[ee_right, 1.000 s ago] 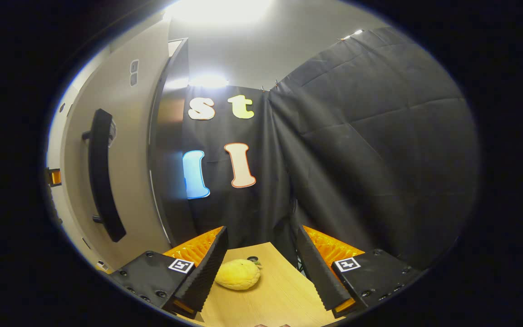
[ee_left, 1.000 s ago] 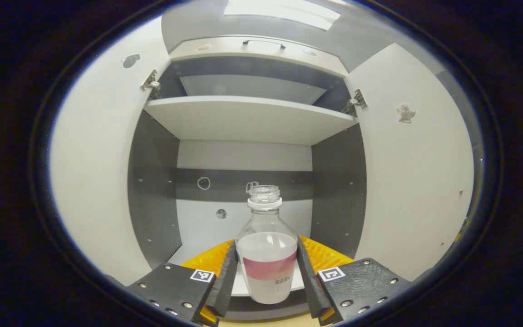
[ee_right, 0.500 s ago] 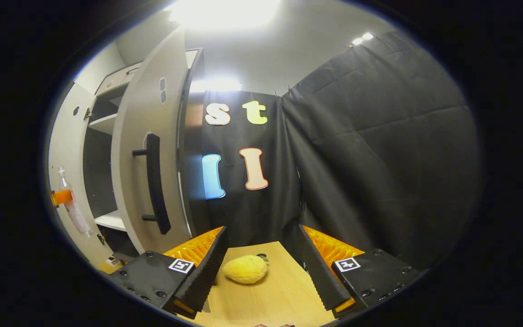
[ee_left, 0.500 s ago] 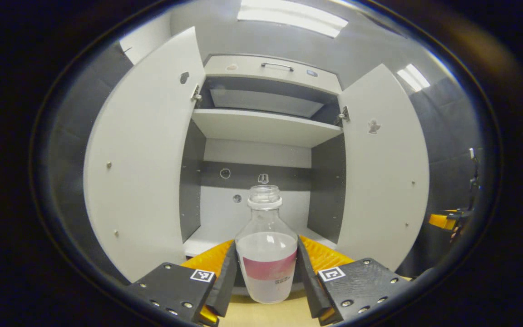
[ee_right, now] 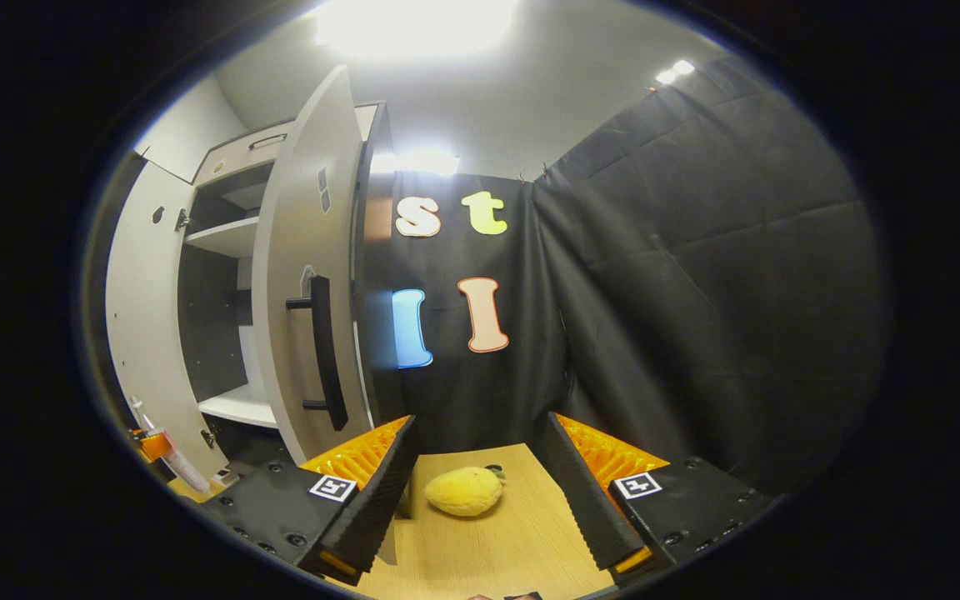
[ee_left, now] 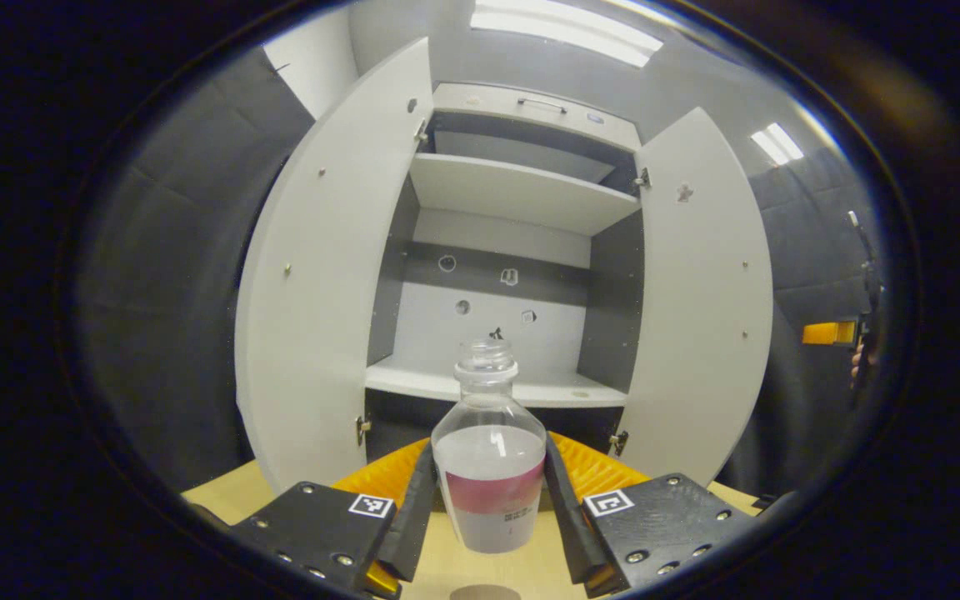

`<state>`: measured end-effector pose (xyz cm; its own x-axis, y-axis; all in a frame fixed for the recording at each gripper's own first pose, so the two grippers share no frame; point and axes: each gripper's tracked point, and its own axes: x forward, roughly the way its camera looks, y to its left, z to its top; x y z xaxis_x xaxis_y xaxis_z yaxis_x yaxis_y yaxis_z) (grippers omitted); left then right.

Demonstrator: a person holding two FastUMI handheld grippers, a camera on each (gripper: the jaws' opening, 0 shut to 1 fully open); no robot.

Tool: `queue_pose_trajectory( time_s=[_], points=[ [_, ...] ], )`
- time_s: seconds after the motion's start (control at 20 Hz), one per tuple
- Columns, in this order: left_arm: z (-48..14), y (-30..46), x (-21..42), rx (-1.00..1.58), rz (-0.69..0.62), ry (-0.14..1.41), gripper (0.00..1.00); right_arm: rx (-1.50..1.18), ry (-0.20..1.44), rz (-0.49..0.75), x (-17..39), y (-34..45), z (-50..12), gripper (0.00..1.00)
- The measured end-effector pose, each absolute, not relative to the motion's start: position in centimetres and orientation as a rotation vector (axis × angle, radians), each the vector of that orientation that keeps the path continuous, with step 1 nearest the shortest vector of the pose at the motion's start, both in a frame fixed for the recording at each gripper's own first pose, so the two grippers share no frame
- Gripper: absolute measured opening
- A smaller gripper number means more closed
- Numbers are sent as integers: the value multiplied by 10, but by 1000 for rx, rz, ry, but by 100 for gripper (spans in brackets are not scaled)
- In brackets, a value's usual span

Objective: Grasp the bottle in the cabinet with the left hand and place it on the coaster, then close the right door with the right hand and the left door with the left hand.

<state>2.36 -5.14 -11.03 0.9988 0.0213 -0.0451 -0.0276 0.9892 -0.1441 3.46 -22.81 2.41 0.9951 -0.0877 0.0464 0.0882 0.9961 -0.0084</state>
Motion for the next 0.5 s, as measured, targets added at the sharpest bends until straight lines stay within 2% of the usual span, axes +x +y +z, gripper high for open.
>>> queue_pose_trajectory(
  time_s=[0.25,0.3,0.4,0.45,0.5],
  points=[
    [-207,-49,7,-221,102,172,68,-37,-14,-64,18,-222,19,96],
    [-226,-48,6,-225,117,203,68,-36,-8,-54,17,-219,18,92],
    [-256,-52,8,-215,131,250,68,-44,9,-43,16,-217,15,92],
    [-265,-54,14,-203,131,266,68,-46,15,-41,17,-217,14,96],
    [-272,-52,21,-185,135,282,68,-42,20,-43,16,-218,14,96]
  ],
)
